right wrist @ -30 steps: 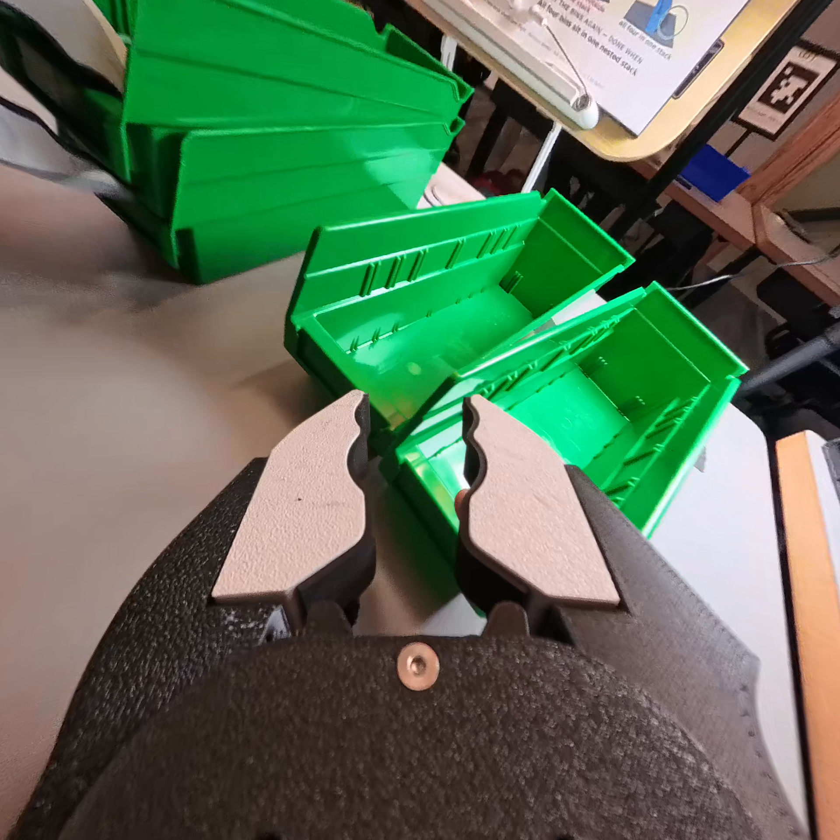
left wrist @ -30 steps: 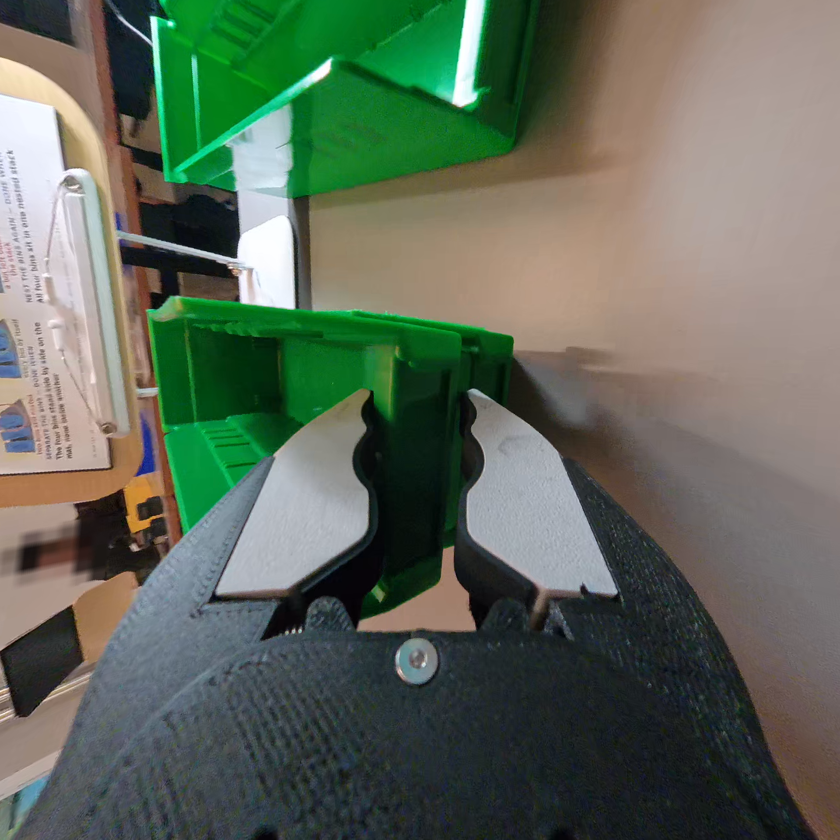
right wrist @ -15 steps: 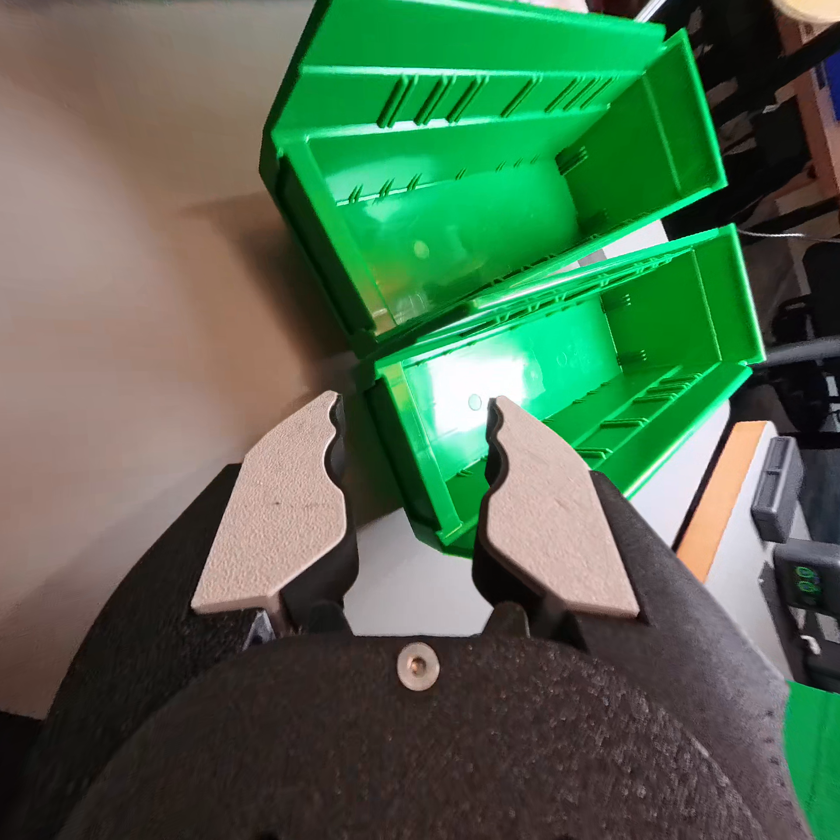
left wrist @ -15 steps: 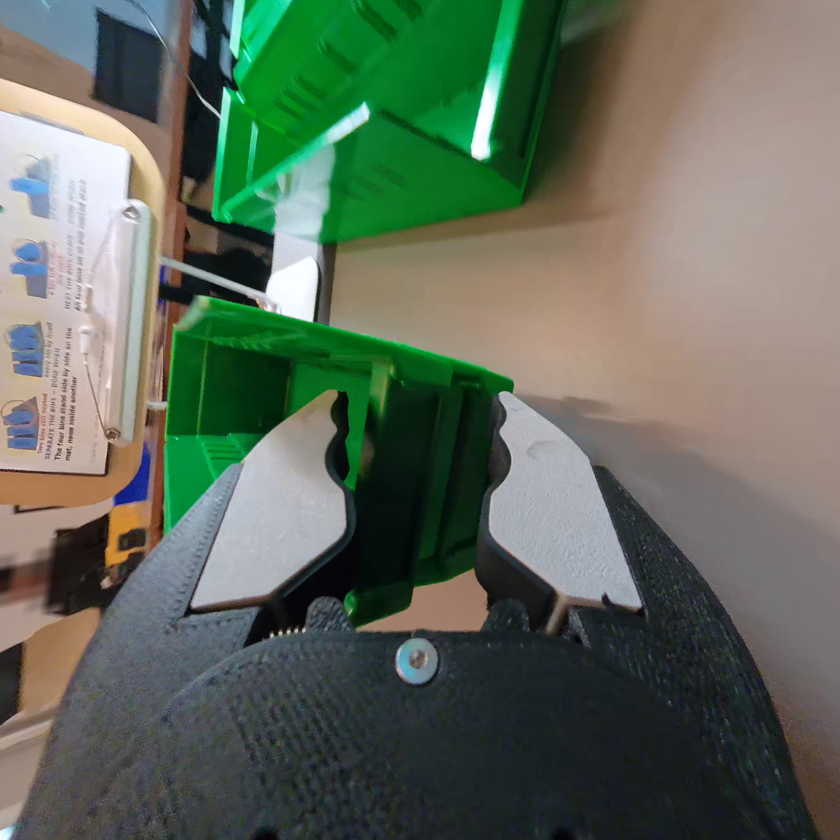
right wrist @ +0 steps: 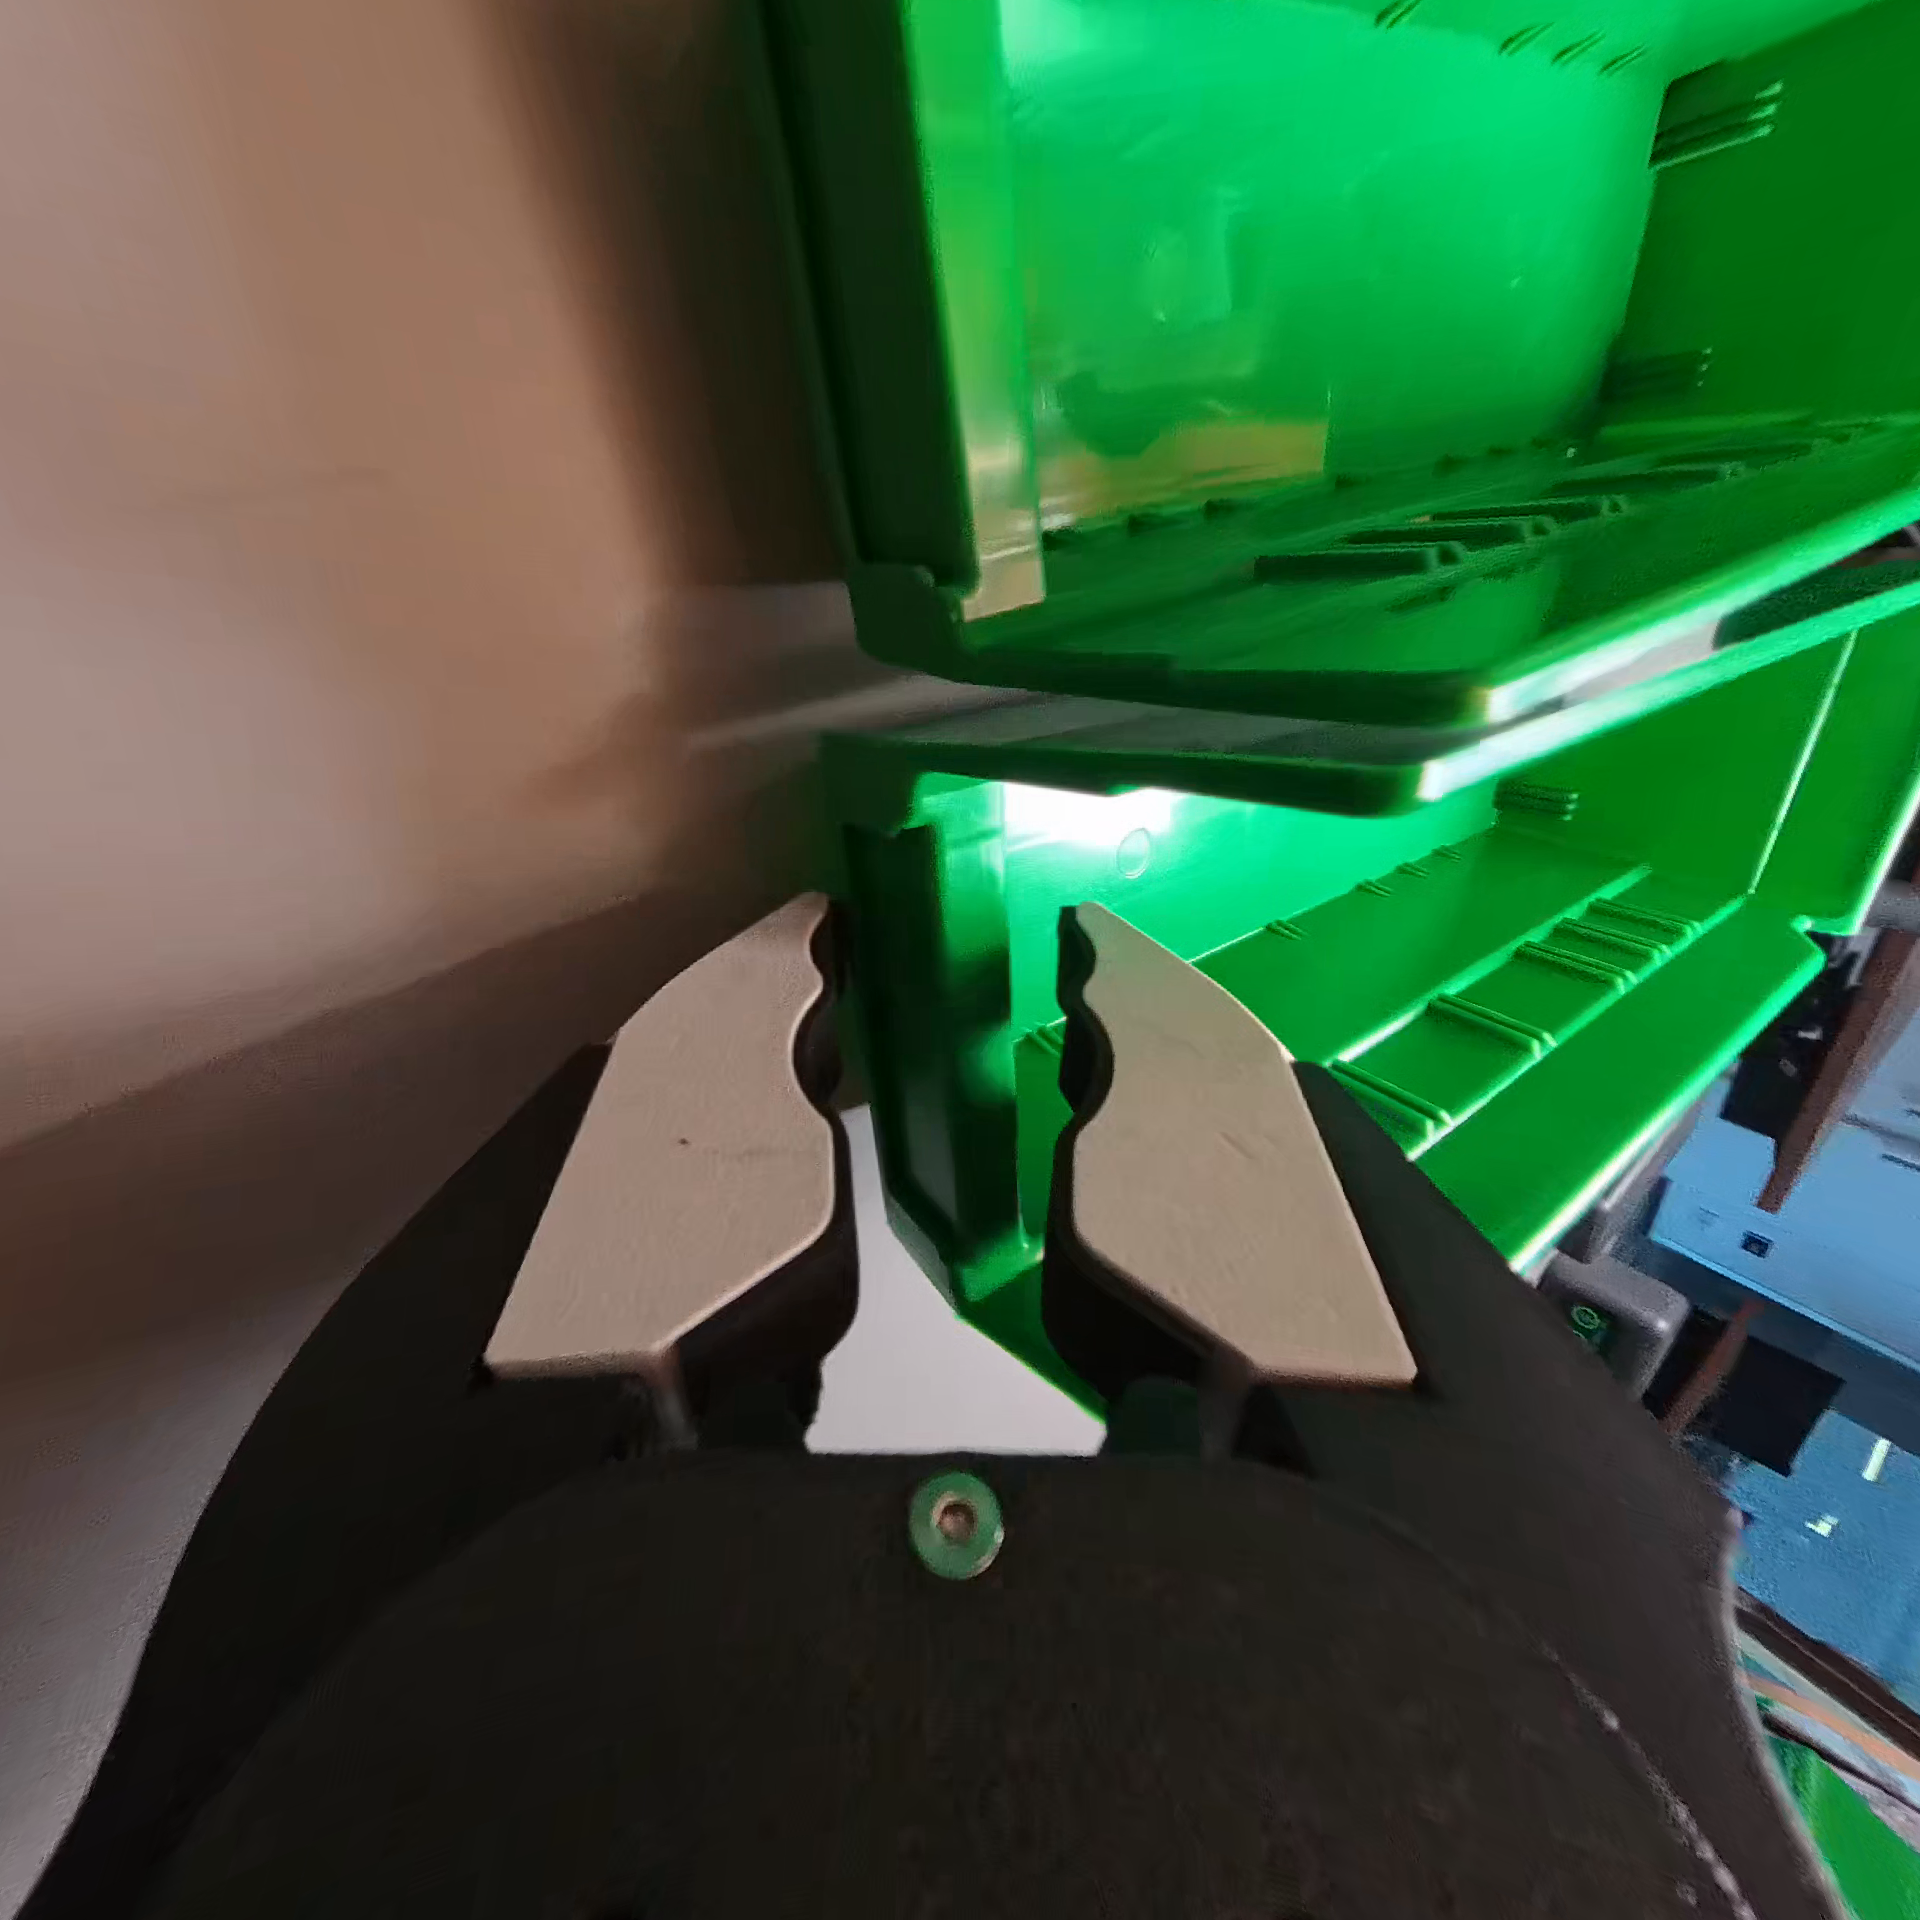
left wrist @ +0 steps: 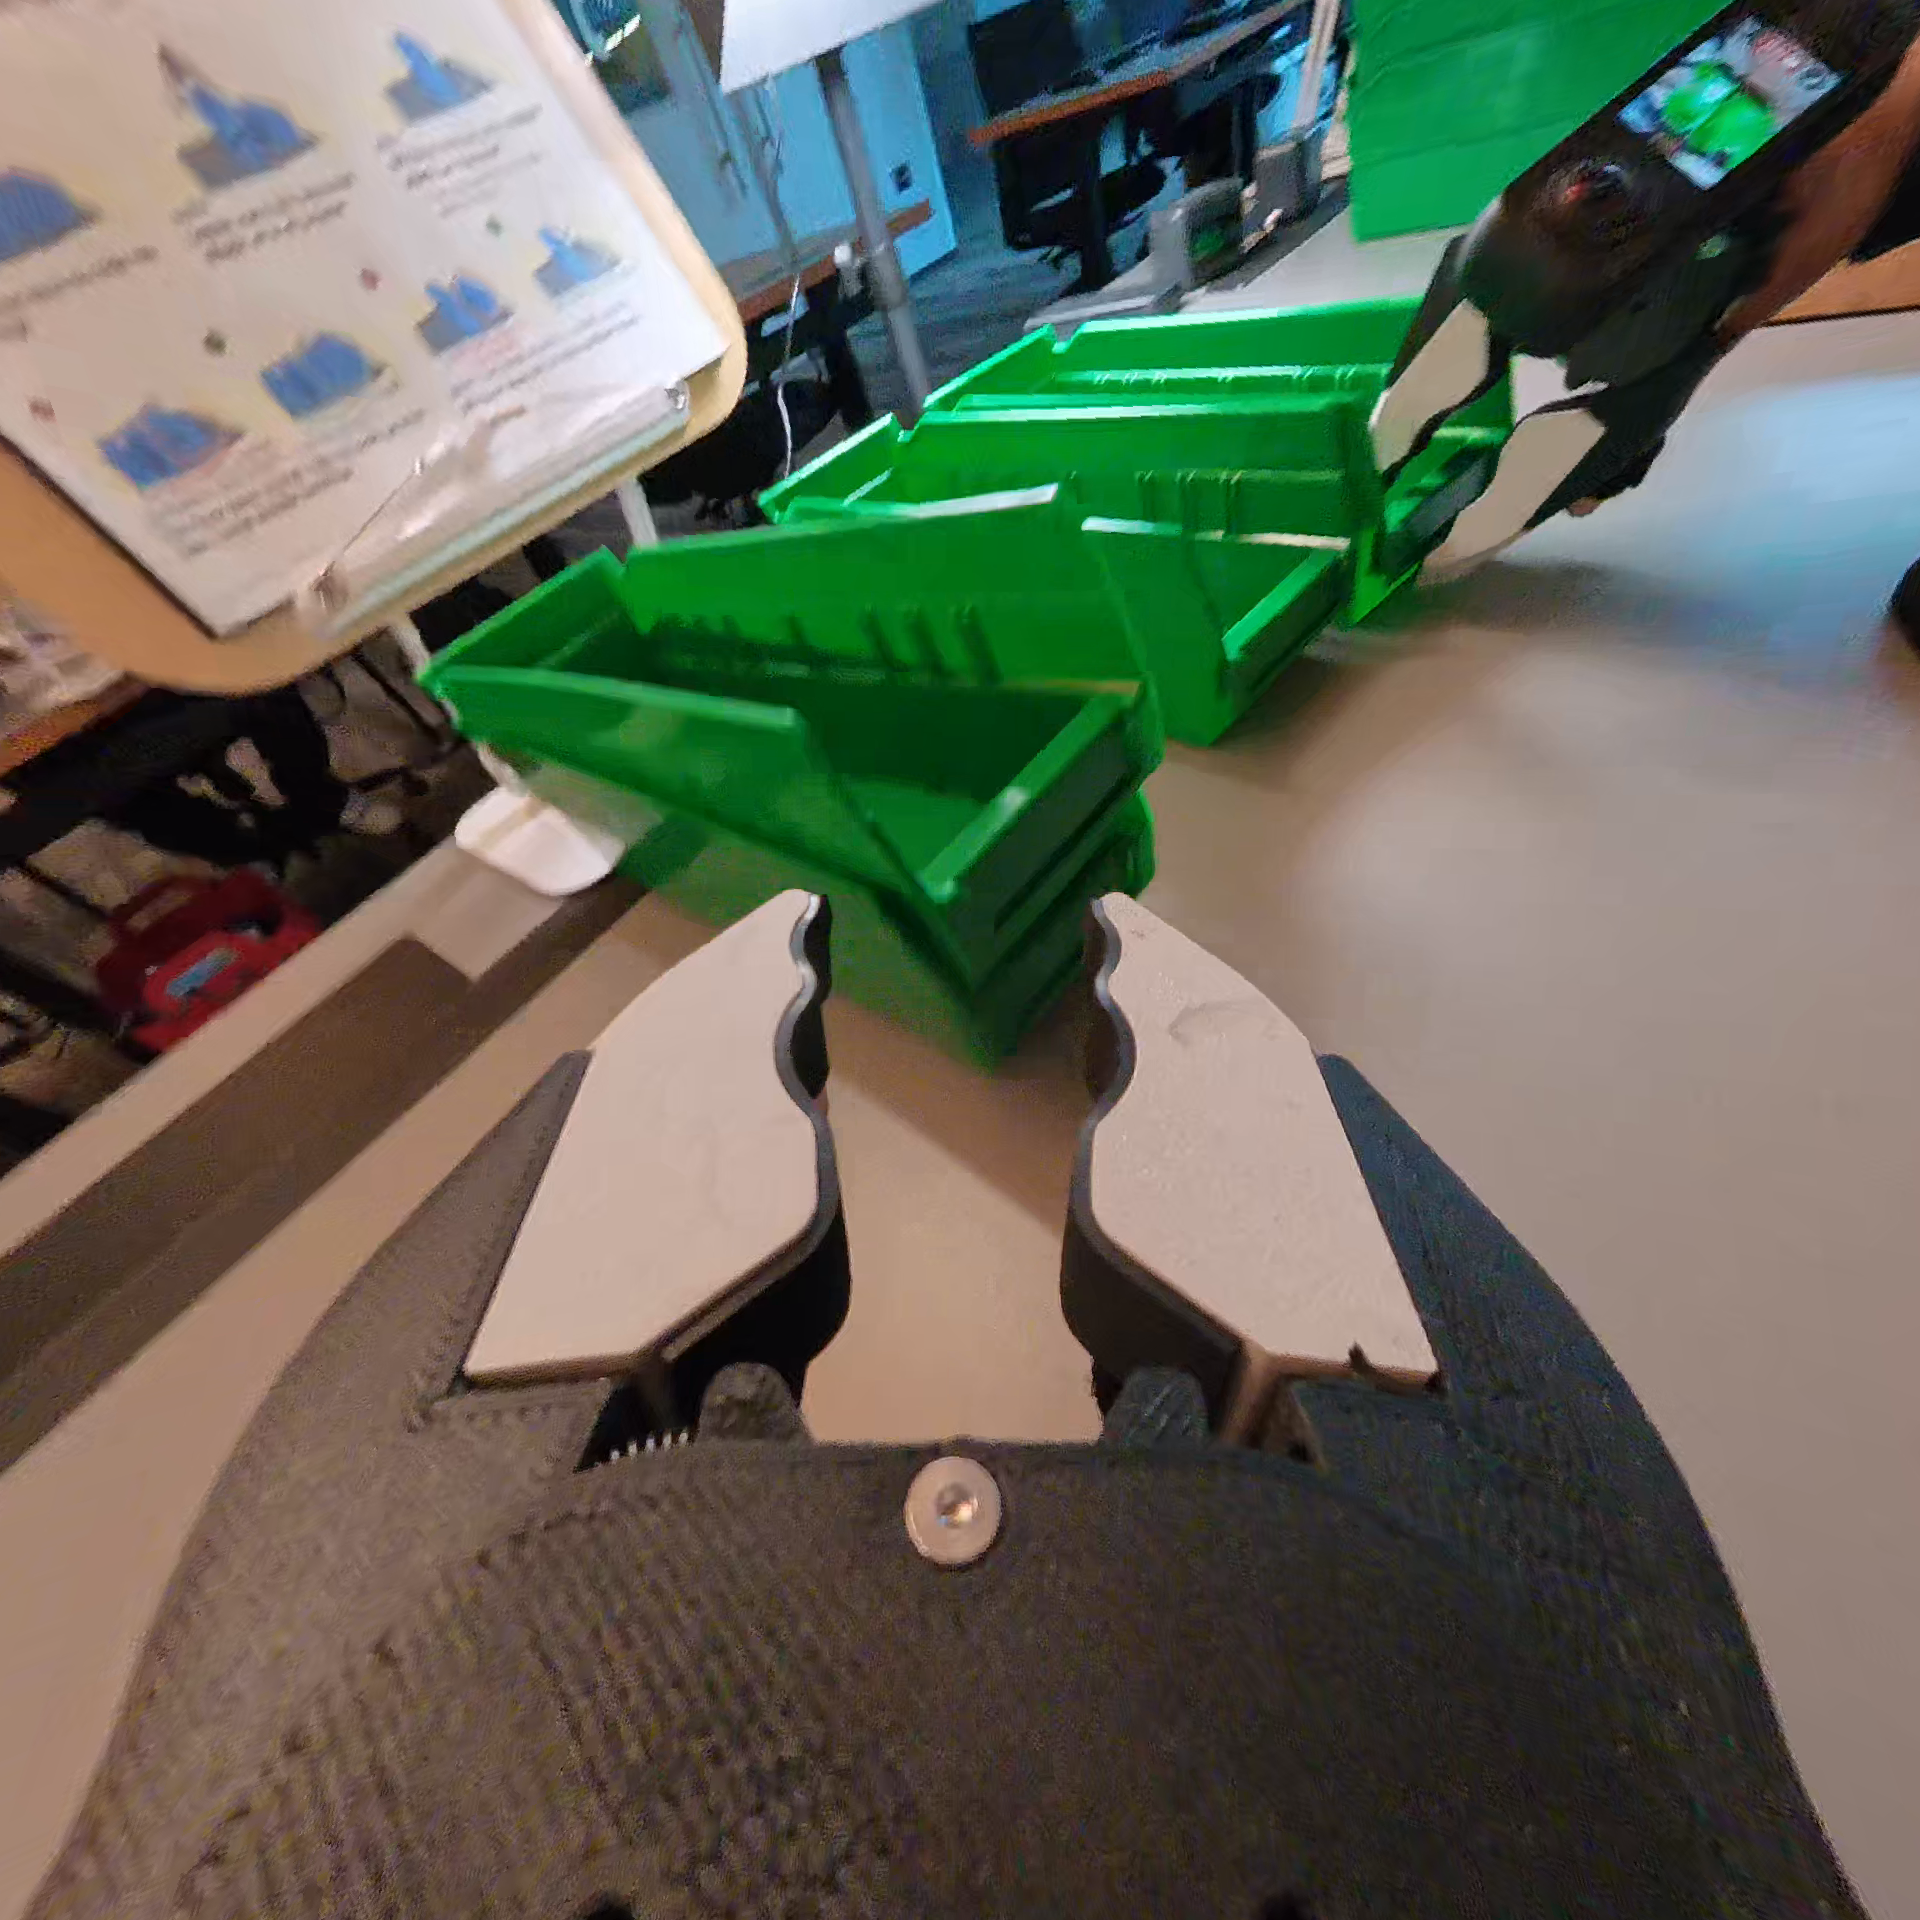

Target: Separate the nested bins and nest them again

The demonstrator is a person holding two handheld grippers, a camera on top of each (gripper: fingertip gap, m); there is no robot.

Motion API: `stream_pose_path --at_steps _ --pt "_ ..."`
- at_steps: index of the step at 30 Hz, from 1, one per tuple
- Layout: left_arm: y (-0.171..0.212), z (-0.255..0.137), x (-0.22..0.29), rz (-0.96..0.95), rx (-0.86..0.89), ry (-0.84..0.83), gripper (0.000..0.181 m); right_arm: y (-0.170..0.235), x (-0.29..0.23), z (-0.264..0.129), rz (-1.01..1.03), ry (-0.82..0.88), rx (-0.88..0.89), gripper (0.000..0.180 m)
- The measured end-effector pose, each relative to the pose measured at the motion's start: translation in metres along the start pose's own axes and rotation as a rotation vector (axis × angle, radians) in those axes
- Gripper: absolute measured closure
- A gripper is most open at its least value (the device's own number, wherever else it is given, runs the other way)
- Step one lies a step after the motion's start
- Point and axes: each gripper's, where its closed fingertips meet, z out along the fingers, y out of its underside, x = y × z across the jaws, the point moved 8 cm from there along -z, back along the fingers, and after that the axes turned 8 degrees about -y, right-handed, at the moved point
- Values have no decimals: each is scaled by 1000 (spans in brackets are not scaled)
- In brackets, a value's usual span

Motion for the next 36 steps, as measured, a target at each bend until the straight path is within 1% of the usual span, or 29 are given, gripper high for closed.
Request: stream_pose_path --at_steps 2,5,10,14,16,19,23,26,30,33,36 --pt "12 -2 -5 -64 -7 -6 134 1 -4 4 -26 2 -4 152" --pt "20 -2 -8 -111 7 -13 134 2 -10 -9 -32 -13 8 152" --pt "26 1 -6 -117 -7 -1 130 1 -13 -60 9 -32 74 152" --pt "26 1 0 -113 -12 10 130 -12 -9 -110 -36 84 119 152" --pt "25 2 4 -102 -12 9 130 -30 -7 -139 -77 130 156 152" --pt "25 4 7 -89 -10 3 130 -73 -1 -177 -146 173 218 152" --pt "25 0 7 -109 10 -26 129 -141 8 -205 -221 205 279 152" --pt "29 -3 5 -118 17 -53 129 -191 12 -205 -242 189 298 151" --pt "35 -4 0 -60 5 -98 130 -247 12 -177 -242 152 265 151" --pt "40 -3 -3 -25 -9 -121 130 -273 10 -143 -256 128 202 151" --pt "43 -2 -2 -28 -17 -115 130 -284 8 -118 -261 90 152 151"
